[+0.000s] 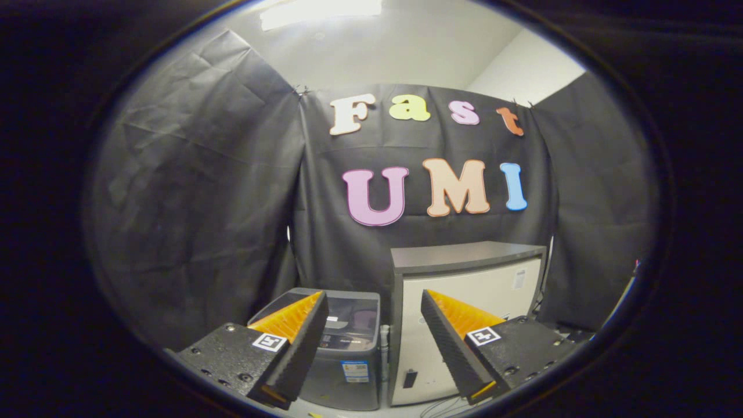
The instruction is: Put the clothes into the washing machine and then close the washing machine lid.
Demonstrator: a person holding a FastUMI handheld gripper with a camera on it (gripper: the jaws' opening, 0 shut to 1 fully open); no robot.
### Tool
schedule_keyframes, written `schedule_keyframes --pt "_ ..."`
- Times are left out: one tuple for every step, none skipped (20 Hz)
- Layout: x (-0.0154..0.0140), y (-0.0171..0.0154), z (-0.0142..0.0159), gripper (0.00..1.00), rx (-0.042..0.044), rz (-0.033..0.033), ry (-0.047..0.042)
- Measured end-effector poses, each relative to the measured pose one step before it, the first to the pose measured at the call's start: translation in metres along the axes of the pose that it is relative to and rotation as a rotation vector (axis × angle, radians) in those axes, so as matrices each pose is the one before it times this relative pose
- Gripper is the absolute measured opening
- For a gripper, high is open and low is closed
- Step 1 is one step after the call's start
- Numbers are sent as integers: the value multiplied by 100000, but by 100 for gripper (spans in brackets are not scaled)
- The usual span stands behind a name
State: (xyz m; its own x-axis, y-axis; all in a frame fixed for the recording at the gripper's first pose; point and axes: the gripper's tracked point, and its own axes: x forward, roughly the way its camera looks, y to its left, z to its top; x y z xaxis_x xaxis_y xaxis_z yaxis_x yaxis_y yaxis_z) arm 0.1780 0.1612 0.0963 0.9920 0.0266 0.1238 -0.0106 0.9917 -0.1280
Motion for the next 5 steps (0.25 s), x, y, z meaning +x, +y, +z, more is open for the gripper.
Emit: schedule_keyframes --pt "18 340 -188 97 -1458 1663 -732" --pt "109 148 -348 97 -846 1511 204" --pt "-205 -360 -341 97 -274 -123 -1" --pt "476 -418 -432 97 1167 -444 600" --pt "142 -408 -371 97 944 -1152 401"
